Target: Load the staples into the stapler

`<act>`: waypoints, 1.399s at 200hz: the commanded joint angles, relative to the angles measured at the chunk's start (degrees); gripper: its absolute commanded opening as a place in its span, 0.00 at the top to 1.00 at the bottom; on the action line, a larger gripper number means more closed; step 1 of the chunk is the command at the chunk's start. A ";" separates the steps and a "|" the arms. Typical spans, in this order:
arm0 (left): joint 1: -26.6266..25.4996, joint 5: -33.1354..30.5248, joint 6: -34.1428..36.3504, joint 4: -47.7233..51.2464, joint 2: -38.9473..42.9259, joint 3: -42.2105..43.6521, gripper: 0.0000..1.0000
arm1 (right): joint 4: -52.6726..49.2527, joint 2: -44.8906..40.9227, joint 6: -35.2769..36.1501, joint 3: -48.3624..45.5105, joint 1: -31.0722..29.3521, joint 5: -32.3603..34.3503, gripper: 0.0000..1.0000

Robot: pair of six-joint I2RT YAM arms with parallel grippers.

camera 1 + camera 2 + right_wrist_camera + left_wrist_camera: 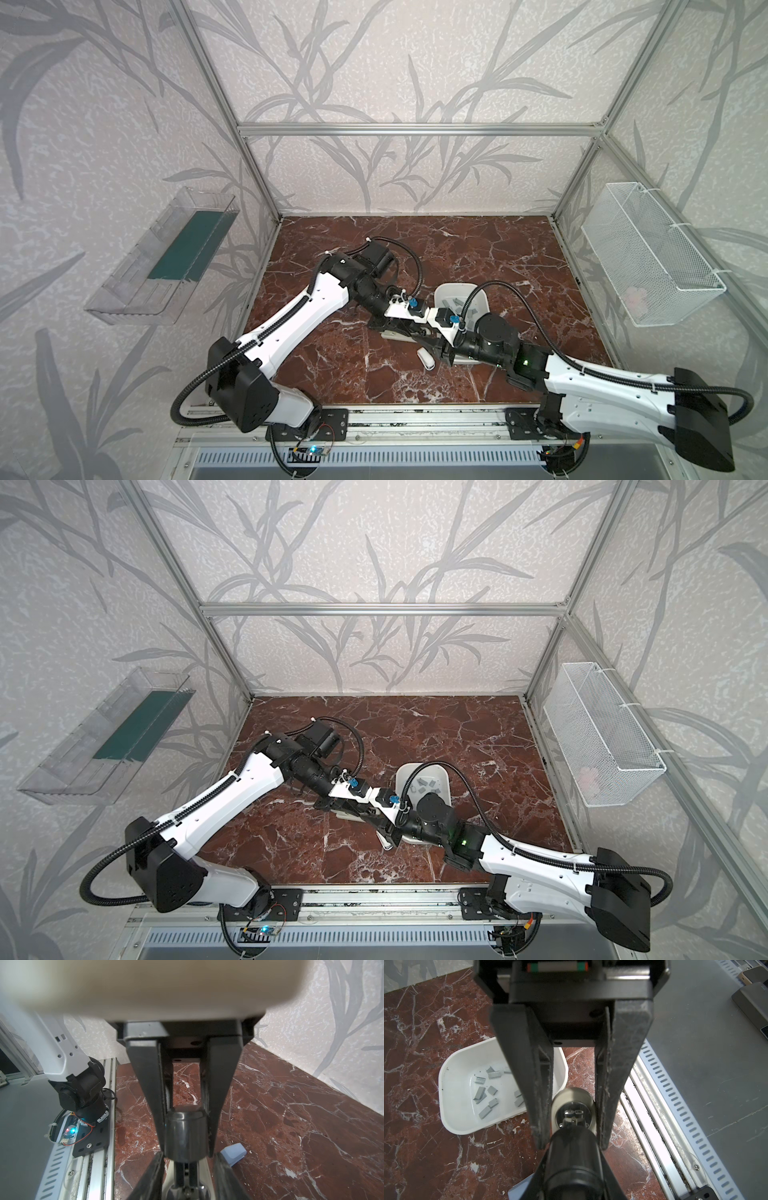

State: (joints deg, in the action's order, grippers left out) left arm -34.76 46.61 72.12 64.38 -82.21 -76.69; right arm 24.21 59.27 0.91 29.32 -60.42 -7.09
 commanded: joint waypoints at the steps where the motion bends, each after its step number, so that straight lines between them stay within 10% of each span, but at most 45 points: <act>1: 0.07 5.27 1.67 1.06 0.96 -2.24 1.00 | 1.63 0.02 -0.39 1.10 -0.23 0.19 0.67; 280: 7.42 17.04 2.38 -4.12 6.01 0.90 1.00 | 2.57 -2.05 -4.45 -11.15 -0.37 0.11 0.96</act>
State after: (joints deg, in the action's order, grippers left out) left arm -27.73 58.59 72.47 61.28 -77.06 -73.45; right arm 29.69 57.41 -1.45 18.46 -60.53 -6.61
